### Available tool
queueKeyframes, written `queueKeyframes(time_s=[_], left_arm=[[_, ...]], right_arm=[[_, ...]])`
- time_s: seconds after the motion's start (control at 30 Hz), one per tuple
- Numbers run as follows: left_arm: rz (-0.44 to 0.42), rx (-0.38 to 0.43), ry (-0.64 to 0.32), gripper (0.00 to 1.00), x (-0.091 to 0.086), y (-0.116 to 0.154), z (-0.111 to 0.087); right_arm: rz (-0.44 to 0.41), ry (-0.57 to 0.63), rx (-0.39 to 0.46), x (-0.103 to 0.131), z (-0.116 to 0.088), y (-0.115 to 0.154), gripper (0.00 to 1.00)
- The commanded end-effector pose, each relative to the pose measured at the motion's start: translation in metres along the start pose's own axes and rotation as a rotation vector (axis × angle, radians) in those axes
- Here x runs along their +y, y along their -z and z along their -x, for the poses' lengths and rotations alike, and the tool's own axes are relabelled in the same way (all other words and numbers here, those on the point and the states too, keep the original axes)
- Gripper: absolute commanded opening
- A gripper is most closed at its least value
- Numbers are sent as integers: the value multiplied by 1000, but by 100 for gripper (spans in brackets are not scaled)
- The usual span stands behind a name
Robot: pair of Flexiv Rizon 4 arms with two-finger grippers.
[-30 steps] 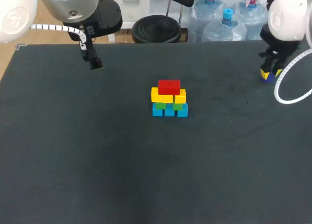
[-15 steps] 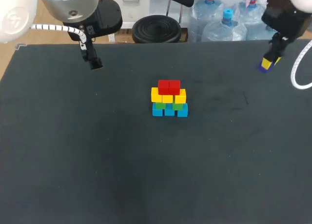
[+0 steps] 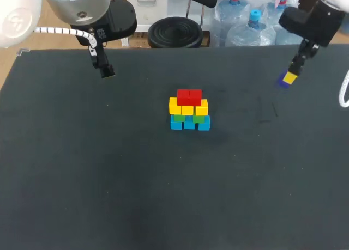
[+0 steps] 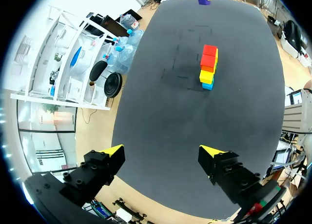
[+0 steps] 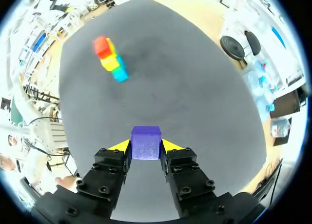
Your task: Place the blue cubes, place green cubes on the blue cubes, place the yellow cubes on the green cubes, then place the red cubes on the yellow cubes, and place purple cube on the red cubes.
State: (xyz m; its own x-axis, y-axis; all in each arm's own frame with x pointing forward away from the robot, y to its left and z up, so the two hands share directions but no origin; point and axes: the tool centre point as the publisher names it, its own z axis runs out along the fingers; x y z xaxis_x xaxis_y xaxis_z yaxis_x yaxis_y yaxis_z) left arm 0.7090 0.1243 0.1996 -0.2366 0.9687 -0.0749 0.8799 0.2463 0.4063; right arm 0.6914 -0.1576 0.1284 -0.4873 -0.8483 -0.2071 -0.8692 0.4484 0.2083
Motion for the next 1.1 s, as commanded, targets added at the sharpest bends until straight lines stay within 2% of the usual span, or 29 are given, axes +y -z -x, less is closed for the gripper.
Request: queueKeyframes(time_s=[0.03,0.77,1.1], left_arm=[[-3,1,-2,100,2,0,0],[-3,1,-2,100,2,0,0],[-3,1,-2,100,2,0,0]], right_arm=[[-52,0,-76,23,-7,2,0],[-52,0,-76,23,-7,2,0],[-70,300,92,18,67,23,0]])
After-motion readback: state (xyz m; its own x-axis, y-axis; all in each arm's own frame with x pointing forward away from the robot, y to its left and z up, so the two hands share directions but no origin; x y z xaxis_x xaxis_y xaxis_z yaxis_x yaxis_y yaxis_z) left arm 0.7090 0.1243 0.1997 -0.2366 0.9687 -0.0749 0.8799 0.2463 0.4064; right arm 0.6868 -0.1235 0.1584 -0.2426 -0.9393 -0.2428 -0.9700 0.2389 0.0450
